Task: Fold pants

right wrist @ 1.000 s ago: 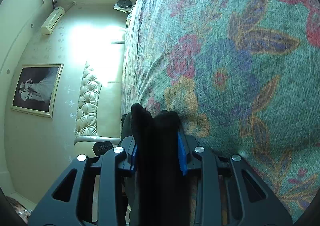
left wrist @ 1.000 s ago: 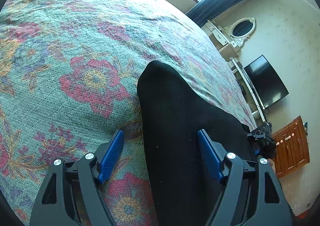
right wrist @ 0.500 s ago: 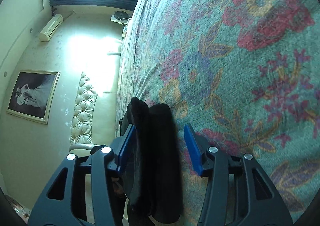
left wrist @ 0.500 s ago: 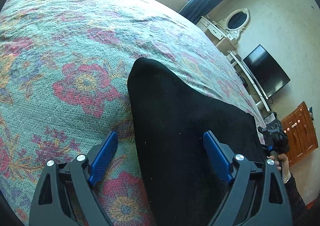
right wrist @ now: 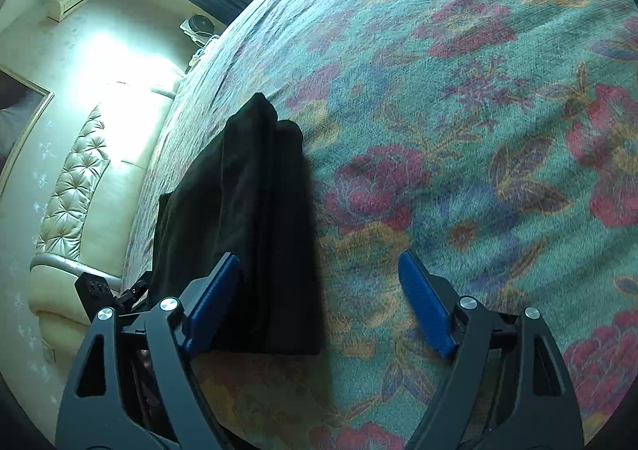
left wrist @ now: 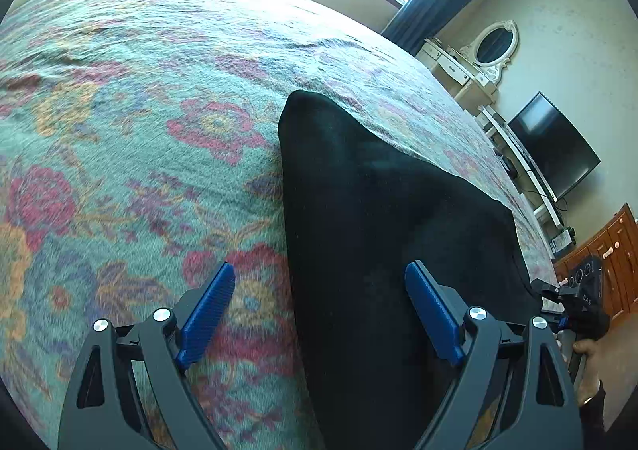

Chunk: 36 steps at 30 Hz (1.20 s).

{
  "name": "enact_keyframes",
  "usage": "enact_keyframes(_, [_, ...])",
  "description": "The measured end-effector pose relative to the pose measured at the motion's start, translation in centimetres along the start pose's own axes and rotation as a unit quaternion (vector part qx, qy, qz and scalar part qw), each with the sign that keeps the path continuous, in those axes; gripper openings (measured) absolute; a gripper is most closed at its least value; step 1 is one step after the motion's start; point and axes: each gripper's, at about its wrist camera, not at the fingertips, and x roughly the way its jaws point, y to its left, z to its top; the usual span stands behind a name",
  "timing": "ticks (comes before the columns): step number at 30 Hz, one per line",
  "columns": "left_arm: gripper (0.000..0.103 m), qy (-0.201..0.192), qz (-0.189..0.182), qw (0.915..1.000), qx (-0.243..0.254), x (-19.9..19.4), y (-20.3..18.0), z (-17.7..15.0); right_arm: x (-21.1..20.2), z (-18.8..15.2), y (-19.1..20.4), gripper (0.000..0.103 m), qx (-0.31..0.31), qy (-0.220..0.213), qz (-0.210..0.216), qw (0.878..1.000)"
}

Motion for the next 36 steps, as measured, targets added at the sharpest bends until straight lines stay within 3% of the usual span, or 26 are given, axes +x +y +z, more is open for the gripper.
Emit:
enact_keyframes(9, [0.086,0.002,0.030,0.9994,-0.015,-3.3,-1.4,-4.4,-1.9,-4.4,-0.8,0.085,0.018,-0.029,-0.002,0.999])
enact_keyframes(15, [0.086,-0.002,0.062,0.9979,-0.017,-5.3,-2.8,-6.6,-2.5,-7.4,1.4,0.085,-0.037,-0.042,-0.072,0.996])
enact_keyframes(18, [0.086,-0.002,0.101,0.9948,0.006,-5.8,-4.3,-7.4,-2.4,-8.4,3.7,0.085,-0.071,-0.055,-0.114,0.989])
enact_keyframes(21, [0.086,-0.007,0.143,0.9891,0.037,-6.2,-5.8,-8.0,-2.7,-9.4,5.8,0.085,-0.102,-0.065,-0.115,0.986])
enact_keyframes(27, [0.086,-0.013,0.190,0.9800,0.058,-6.7,-8.5,-8.5,-3.1,-11.1,10.1,0.085,-0.173,-0.077,-0.112,0.975])
enact_keyframes(36, [0.086,-0.047,0.204,0.9747,0.078,-8.9,-11.3,-9.6,-3.9,-12.5,13.0,0.086,-0.217,-0.090,-0.097,0.967])
